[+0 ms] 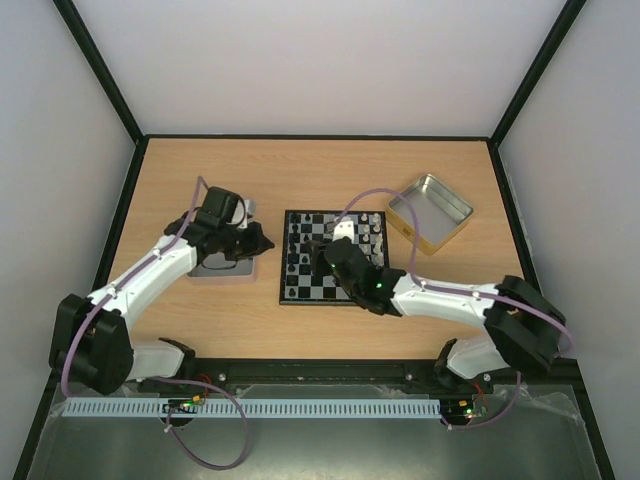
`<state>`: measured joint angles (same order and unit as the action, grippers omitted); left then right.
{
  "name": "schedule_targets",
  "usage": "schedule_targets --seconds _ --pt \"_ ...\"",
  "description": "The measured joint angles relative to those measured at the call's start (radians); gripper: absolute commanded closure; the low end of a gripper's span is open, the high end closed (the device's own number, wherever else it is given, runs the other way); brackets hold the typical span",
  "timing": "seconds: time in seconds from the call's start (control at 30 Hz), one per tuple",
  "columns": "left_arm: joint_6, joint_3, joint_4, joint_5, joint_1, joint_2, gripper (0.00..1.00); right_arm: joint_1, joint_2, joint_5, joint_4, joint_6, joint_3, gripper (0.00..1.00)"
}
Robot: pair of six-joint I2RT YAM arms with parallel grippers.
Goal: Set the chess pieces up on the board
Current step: Place the chess piece on the chessboard.
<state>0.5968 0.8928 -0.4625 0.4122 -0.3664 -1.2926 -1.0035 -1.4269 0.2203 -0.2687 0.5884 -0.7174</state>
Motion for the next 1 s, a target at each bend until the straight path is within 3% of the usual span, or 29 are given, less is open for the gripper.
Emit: schedule_targets --seconds 0.4,1.0 --pt "-0.031 0.225 -0.174 -0.087 -0.244 -0.174 0.95 0.049 0.203 0.188 0.146 0.170 0.069 0.55" --pt "-0.132 0.525 -0.444 -0.199 -0.392 -0.576 0.94 0.095 0.321 0.217 0.185 0.235 0.198 0.55"
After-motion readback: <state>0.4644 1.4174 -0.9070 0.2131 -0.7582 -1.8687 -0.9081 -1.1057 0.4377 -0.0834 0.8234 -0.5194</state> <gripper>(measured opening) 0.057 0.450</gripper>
